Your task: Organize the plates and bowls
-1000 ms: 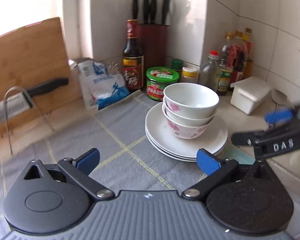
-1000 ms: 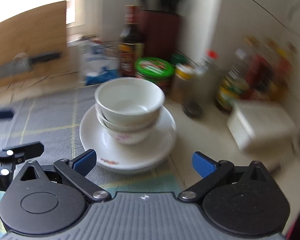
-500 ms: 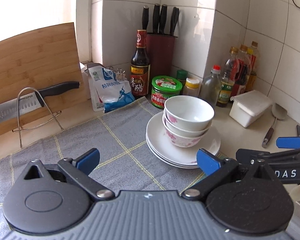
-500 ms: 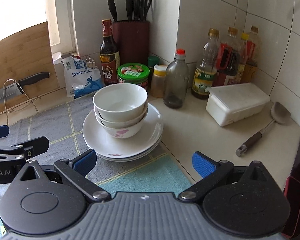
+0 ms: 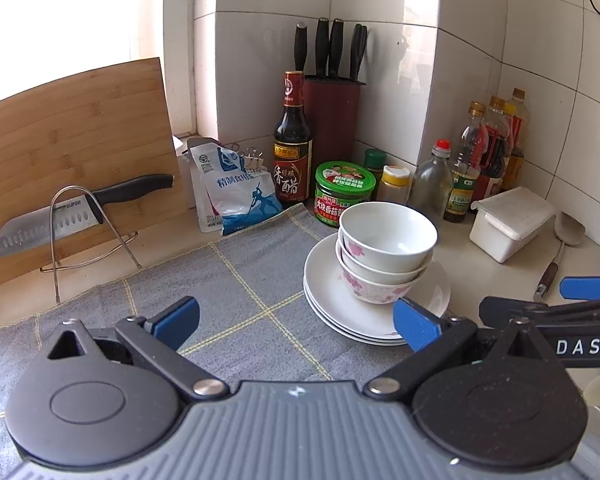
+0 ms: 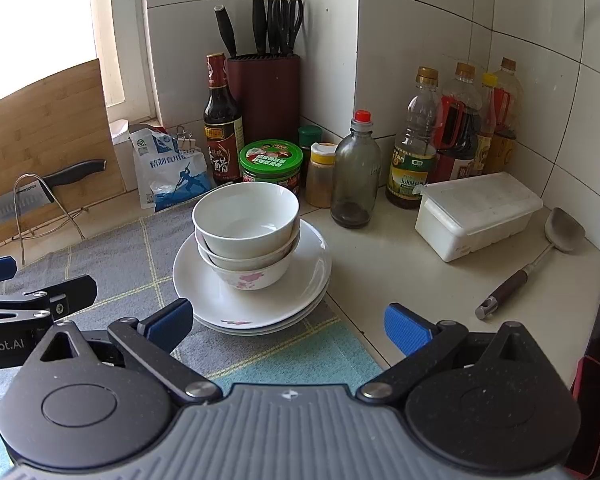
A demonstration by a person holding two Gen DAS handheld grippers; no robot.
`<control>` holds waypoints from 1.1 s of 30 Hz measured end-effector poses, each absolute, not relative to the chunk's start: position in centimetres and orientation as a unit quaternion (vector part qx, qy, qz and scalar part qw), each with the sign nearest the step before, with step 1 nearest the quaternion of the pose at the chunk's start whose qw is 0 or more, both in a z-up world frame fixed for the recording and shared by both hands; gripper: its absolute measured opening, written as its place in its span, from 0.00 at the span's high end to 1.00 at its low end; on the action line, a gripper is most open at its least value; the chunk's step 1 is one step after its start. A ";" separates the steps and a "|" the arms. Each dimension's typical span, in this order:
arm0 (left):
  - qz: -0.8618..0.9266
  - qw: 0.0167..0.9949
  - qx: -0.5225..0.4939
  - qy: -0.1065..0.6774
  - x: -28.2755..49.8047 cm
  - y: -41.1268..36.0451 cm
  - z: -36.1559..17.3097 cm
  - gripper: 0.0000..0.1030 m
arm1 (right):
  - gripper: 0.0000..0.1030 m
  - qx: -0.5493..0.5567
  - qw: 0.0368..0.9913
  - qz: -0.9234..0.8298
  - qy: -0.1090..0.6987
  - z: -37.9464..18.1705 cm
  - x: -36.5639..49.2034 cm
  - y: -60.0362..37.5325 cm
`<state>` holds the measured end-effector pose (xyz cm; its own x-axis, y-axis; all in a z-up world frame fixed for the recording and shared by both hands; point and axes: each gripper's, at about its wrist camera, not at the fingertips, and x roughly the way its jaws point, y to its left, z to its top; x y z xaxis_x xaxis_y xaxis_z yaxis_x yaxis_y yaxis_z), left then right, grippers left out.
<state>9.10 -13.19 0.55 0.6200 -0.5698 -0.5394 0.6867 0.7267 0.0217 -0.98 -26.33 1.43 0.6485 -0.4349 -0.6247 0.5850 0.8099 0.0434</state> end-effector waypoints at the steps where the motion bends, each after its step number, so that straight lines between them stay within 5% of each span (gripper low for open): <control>1: -0.352 0.893 0.114 0.256 9.1 -13.2 0.6 0.01 | 0.00 0.122 0.900 -0.284 0.309 1.4 -1.0 -26.3; 33: -0.348 0.894 0.118 0.256 9.1 -13.6 0.9 0.01 | 0.00 0.118 0.901 -0.295 0.295 1.9 -1.1 -26.2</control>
